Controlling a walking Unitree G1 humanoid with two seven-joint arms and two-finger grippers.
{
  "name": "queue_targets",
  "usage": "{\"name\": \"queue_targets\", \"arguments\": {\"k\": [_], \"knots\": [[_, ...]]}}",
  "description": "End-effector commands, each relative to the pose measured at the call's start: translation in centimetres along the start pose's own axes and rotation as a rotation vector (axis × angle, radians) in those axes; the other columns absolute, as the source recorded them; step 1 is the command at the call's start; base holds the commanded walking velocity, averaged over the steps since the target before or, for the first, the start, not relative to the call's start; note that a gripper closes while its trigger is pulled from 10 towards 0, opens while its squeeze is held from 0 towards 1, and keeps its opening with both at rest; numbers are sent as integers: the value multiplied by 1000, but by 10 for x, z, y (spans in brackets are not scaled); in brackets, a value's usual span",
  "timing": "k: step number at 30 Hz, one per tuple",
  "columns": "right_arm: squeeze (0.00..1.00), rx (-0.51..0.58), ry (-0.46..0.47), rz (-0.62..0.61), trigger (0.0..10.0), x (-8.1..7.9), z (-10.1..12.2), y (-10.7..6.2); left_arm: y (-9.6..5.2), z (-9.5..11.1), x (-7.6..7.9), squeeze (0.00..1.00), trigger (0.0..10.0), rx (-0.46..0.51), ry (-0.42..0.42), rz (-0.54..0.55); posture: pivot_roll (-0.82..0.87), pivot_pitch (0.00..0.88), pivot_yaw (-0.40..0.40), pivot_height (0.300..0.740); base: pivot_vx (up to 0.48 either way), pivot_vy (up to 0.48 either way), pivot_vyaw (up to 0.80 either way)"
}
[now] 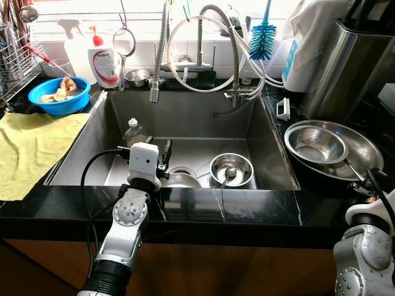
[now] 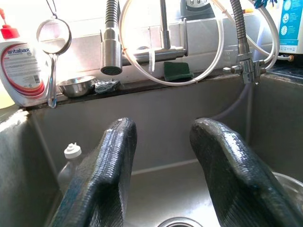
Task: Kitchen organization
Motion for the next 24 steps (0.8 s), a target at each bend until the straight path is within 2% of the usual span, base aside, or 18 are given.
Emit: {"name": "queue_targets", "arguments": {"k": [1, 14, 15, 16, 17, 18, 19, 24], "knots": [[0, 24, 27, 3, 0, -3, 7, 0, 0, 4, 1, 0, 10000, 14, 18, -10, -135, 0, -6, 740, 0, 0, 0], [0, 118, 46, 5, 0, -9, 31, 3, 1, 5, 1, 0, 10000, 16, 16, -8, -134, 0, -7, 740, 0, 0, 0], [0, 142, 40, 8, 549, -10, 36, 2, 1, 5, 1, 0, 10000, 17, 16, -7, -133, 0, -8, 740, 0, 0, 0], [0, 151, 35, 7, 2275, -10, 38, 2, 1, 5, 1, 0, 10000, 17, 16, -7, -134, 0, -8, 740, 0, 0, 0], [0, 173, 37, 20, 10000, -13, 43, 1, 1, 5, 1, 0, 10000, 17, 16, -6, -134, 0, -7, 740, 0, 0, 0], [102, 178, 38, 27, 10000, -14, 44, 0, 1, 5, 0, 0, 10000, 17, 17, -6, -135, 0, -7, 740, 0, 0, 0], [1000, 185, 44, 36, 10000, -16, 47, -2, 1, 5, 0, 0, 10000, 16, 17, -6, -135, 0, -7, 740, 0, 0, 0], [1000, 218, 33, 68, 10000, -19, 56, -11, 1, 4, 0, 0, 10000, 13, 18, -6, -145, 0, -6, 740, 0, 0, 0]]}}
Point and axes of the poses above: a point about 5 cm out from each wrist's last joint towards the gripper, its own y axis pointing out of the wrist towards the gripper, its own z axis along the axis of the wrist's last joint, x = y × z, the point moved 3 cm from there along y, pointing out of the wrist towards the gripper, and after that the axes turned 8 degrees about -y, right-handed, at the moved point
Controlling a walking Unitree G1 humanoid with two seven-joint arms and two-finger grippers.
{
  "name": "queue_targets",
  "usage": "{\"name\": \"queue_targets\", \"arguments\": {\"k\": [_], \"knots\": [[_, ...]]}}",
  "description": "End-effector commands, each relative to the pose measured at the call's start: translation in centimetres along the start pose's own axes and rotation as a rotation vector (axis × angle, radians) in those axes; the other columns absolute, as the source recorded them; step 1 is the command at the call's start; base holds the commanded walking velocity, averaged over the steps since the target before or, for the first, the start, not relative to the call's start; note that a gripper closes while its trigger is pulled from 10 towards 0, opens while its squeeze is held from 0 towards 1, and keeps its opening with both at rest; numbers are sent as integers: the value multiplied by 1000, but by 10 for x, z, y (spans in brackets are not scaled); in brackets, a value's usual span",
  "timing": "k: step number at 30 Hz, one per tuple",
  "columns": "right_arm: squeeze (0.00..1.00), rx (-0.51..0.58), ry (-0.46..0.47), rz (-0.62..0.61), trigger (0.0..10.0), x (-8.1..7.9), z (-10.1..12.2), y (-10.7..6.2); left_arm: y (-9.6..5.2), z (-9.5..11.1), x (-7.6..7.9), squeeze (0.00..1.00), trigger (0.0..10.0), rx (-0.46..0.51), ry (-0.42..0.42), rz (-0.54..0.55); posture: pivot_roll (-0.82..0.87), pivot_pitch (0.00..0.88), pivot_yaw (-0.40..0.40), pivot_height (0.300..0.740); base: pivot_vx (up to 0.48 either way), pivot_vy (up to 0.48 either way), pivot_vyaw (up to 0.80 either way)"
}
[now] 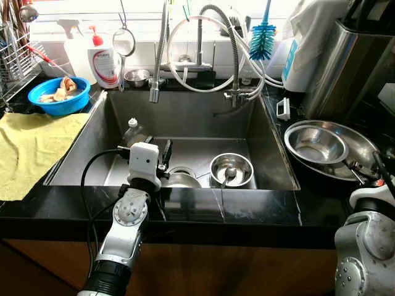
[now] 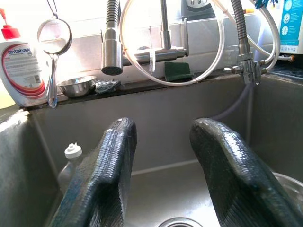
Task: Kitchen organization
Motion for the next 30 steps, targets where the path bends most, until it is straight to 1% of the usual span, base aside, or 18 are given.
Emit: {"name": "queue_targets", "arguments": {"k": [1, 4, 11, 12, 14, 17, 18, 19, 20, 23, 28, 30], "knots": [[1000, 14, -6, 3, 10000, 0, 6, -2, 1, 4, 0, 0, 10000, 12, 18, -6, -145, 0, -6, 740, 0, 0, 0], [1000, -1, -13, 7, 10000, 7, 5, -8, 1, 3, 1, 0, 10000, 10, 15, -5, -153, 0, -9, 740, 0, 0, 0], [1000, -57, -30, -25, 10000, 19, -5, -16, 1, 1, 3, 0, 10000, 6, 10, -7, -156, 0, -10, 740, 0, 0, 0], [1000, -67, -19, -29, 10000, 21, -8, -17, 1, 1, 3, 0, 10000, 6, 10, -7, -156, 0, -10, 740, 0, 0, 0], [1000, -69, -22, -12, 10000, 21, -9, -17, 1, 2, 3, 0, 10000, 6, 10, -7, -155, 0, -10, 740, 0, 0, 0], [1000, -46, -112, 157, 10000, 16, -6, -16, 2, 3, 1, 0, 10000, 8, 13, -5, -150, 0, -10, 740, 0, 0, 0], [1000, -21, -152, 200, 10000, 20, -1, -14, 2, 3, 0, 0, 10000, 10, 15, -4, -153, 0, -10, 740, 0, 0, 0], [1000, -10, -157, 202, 10000, 25, 3, -12, 2, 3, 0, 0, 10000, 10, 16, -4, -154, 0, -11, 740, 0, 0, 0], [1000, -10, -157, 202, 10000, 25, 3, -12, 2, 3, 0, 0, 10000, 10, 16, -4, -154, 0, -11, 740, 0, 0, 0], [1000, -1, -157, 201, 10000, 32, 7, -10, 1, 2, -1, 0, 10000, 8, 16, -3, -158, 0, -12, 740, 0, 0, 0], [1000, -14, -157, 250, 10000, 28, 2, -18, 1, 1, 5, 0, 10000, 5, 5, -12, -160, 0, -4, 740, 0, 0, 0], [1000, -20, -157, 245, 10000, 29, 0, -20, 1, 1, 5, 0, 10000, 6, 4, -15, -160, 0, -4, 740, 0, 0, 0]]}}
Point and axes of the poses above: a point about 5 cm out from each wrist's last joint towards the gripper, its own y axis pointing out of the wrist towards the gripper, its own z axis along the axis of the wrist's last joint, x = y × z, the point moved 3 cm from there along y, pointing out of the wrist towards the gripper, and after that the axes turned 8 degrees about -y, right-handed, at the moved point
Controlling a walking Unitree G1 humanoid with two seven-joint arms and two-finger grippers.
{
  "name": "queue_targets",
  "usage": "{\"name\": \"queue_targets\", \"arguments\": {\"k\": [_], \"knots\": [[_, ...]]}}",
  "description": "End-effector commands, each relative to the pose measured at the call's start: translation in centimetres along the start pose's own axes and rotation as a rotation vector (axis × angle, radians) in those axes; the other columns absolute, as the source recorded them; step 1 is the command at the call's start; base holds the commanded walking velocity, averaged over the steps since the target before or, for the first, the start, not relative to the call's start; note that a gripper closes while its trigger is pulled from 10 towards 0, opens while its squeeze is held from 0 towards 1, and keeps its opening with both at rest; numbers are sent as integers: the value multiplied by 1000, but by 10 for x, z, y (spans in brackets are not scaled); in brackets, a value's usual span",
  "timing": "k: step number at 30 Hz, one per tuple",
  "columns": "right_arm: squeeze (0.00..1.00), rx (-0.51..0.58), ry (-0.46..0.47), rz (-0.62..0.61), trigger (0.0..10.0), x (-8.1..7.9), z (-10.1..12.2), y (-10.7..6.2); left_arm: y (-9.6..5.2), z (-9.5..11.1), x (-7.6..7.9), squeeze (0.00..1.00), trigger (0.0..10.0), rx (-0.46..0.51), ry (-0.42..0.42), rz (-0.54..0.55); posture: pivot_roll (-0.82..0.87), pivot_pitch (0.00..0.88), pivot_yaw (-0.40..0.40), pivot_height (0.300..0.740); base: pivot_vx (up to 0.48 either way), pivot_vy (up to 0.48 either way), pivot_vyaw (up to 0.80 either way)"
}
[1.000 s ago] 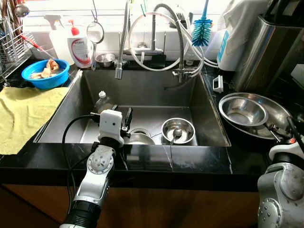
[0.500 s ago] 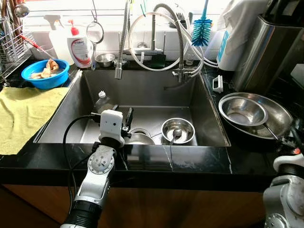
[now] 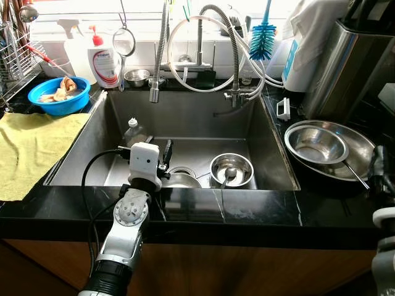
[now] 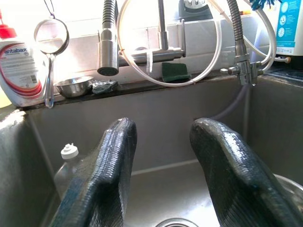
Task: Kitchen organization
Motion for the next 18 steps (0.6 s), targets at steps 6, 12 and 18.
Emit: {"name": "queue_targets", "arguments": {"k": [6, 12, 18], "knots": [[1000, -31, 11, 10, 10000, -1, -10, -10, 1, 1, 0, 0, 10000, 6, 15, -10, -163, 0, -1, 740, 0, 0, 0], [0, -83, -13, 24, 10000, -3, -24, -15, -1, -1, 1, 0, 10000, 1, 15, -15, -165, 0, 0, 740, 0, 0, 0], [0, -141, 13, 9, 10000, 0, -40, -18, -1, -2, 2, 0, 10000, -1, 14, -16, -164, 0, 0, 740, 0, 0, 0]]}}
Point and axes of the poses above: a point about 5 cm out from each wrist's last joint towards the gripper, its own y axis pointing out of the wrist towards the gripper, its own z axis along the axis of the wrist's last joint, x = y × z, the point moved 3 cm from there along y, pointing out of the wrist towards the gripper, and after that the axes turned 8 degrees about -y, right-handed, at the moved point
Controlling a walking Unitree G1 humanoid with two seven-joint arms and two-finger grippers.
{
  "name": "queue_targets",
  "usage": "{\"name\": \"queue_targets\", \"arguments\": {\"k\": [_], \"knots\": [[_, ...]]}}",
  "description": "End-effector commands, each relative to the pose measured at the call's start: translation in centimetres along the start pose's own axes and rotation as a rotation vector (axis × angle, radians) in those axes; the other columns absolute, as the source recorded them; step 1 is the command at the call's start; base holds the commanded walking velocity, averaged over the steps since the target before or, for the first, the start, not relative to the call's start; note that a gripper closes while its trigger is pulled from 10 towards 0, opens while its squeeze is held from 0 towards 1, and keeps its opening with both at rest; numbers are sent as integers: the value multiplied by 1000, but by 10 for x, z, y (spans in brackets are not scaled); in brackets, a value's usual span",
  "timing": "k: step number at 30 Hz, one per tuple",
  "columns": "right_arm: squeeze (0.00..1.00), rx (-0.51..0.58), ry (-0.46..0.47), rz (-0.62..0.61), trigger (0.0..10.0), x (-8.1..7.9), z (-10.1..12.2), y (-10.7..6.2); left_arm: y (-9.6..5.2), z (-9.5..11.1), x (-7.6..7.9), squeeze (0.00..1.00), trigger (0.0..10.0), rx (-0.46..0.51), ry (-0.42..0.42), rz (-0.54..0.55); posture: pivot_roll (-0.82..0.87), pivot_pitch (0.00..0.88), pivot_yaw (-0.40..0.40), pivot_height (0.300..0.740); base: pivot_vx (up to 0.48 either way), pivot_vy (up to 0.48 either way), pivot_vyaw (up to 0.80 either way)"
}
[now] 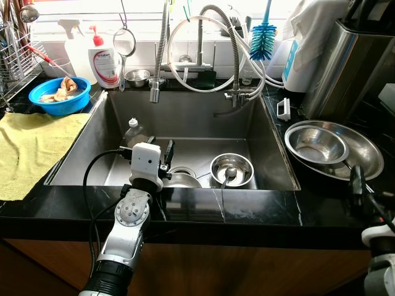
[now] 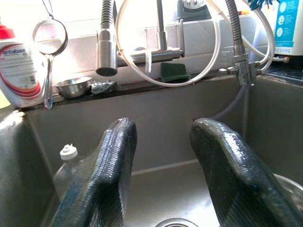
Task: Kitchen organization
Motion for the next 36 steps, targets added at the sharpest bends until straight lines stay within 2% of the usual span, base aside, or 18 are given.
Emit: {"name": "queue_targets", "arguments": {"k": [1, 7, 13, 24, 33, 34, 35, 36], "knots": [[0, 1, 12, -8, 10000, 2, -2, 0, -1, -1, 1, 0, 10000, -2, 13, -12, -164, 0, 0, 740, 0, 0, 0], [0, 6, 21, 0, 10000, -4, -2, 3, 0, -1, 1, 0, 10000, -2, 14, -10, -162, 0, -4, 740, 0, 0, 0], [0, -46, 8, -69, 10000, 6, -12, 10, 2, 1, 1, 0, 10000, 4, 13, -7, -153, 0, -6, 740, 0, 0, 0], [0, -33, 21, -55, 10000, 3, -9, 20, 3, 5, 2, 0, 10000, 16, 20, -6, -148, 0, -9, 740, 0, 0, 0], [0, -58, 22, -38, 10000, -2, -13, 21, 3, 5, 1, 0, 10000, 18, 26, -8, -146, 1, -9, 740, 0, 0, 0], [0, -68, 14, -40, 8745, -2, -15, 21, 3, 5, 1, 0, 10000, 17, 27, -9, -145, 1, -9, 740, 0, 0, 0], [0, -68, 14, -40, 8745, -2, -15, 21, 3, 5, 1, 0, 10000, 17, 27, -9, -145, 1, -9, 740, 0, 0, 0], [0, -73, 5, -42, 6118, -1, -16, 21, 3, 5, 1, 0, 10000, 17, 27, -10, -145, 1, -9, 740, 0, 0, 0]]}}
Point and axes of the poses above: a point about 5 cm out from each wrist's last joint towards the gripper, its own y axis pointing out of the wrist towards the gripper, its own z axis along the axis of the wrist's last joint, x = y × z, the point moved 3 cm from there along y, pointing out of the wrist towards the gripper, and after that the axes turned 8 degrees about -y, right-handed, at the moved point
